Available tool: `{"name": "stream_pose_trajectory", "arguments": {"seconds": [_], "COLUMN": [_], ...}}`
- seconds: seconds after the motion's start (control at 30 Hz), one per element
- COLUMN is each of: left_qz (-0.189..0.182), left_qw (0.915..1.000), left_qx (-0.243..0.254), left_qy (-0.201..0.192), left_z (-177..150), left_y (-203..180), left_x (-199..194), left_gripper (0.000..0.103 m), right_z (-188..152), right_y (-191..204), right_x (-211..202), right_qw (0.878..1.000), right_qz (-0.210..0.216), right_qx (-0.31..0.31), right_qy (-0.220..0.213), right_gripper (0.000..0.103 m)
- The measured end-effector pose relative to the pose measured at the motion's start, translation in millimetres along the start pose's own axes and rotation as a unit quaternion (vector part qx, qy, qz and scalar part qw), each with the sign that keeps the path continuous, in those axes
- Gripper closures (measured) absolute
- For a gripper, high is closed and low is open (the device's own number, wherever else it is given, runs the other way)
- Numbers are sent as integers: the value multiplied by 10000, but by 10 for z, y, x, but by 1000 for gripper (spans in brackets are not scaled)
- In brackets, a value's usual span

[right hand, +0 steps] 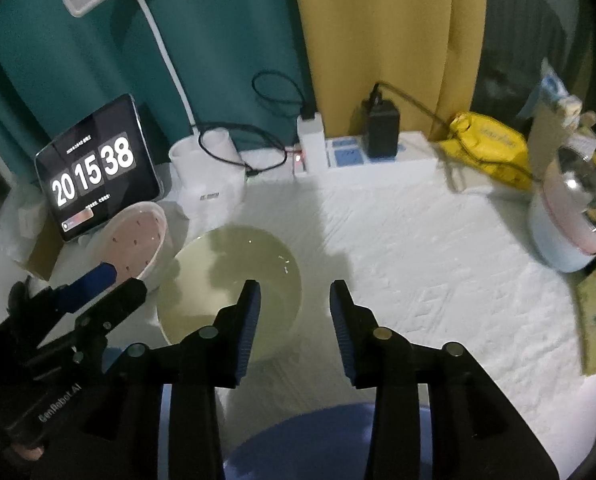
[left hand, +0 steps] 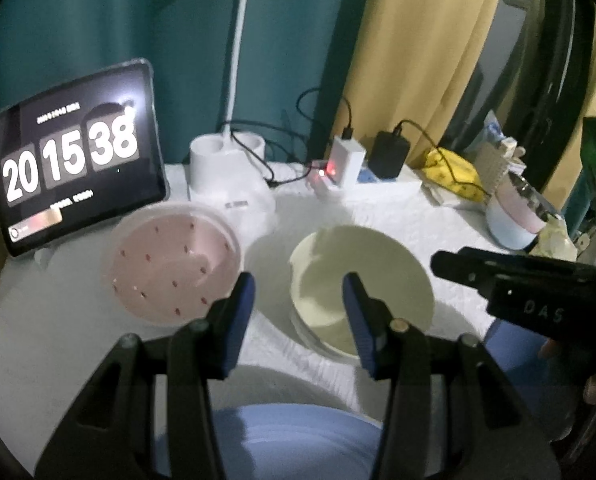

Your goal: Organize plates and bowls

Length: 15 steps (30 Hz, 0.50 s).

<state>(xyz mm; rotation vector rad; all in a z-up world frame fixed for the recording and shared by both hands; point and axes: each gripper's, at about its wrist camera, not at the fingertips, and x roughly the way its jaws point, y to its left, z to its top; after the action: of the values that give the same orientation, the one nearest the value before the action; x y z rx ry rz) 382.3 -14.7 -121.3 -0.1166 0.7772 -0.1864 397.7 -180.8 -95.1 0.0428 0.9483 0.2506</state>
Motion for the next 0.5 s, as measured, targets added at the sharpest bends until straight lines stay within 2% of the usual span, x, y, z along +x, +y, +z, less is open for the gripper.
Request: {"name": "stream_pose_trajectory", "arguments": {"seconds": [0.5], "left_qz": [186], "left_qw": [9981], "left_qx": [70], "left_qy": [583], "left_z": [-86], "left_y": [-13], "left_x": [455], "left_gripper": [56], "right_z": [-39], "right_y": [-65], "right_x": [559], "right_qw": [9965], "right_qz": [256], "right_qx": [360], "right_qy": [713], "right_gripper": [65]}}
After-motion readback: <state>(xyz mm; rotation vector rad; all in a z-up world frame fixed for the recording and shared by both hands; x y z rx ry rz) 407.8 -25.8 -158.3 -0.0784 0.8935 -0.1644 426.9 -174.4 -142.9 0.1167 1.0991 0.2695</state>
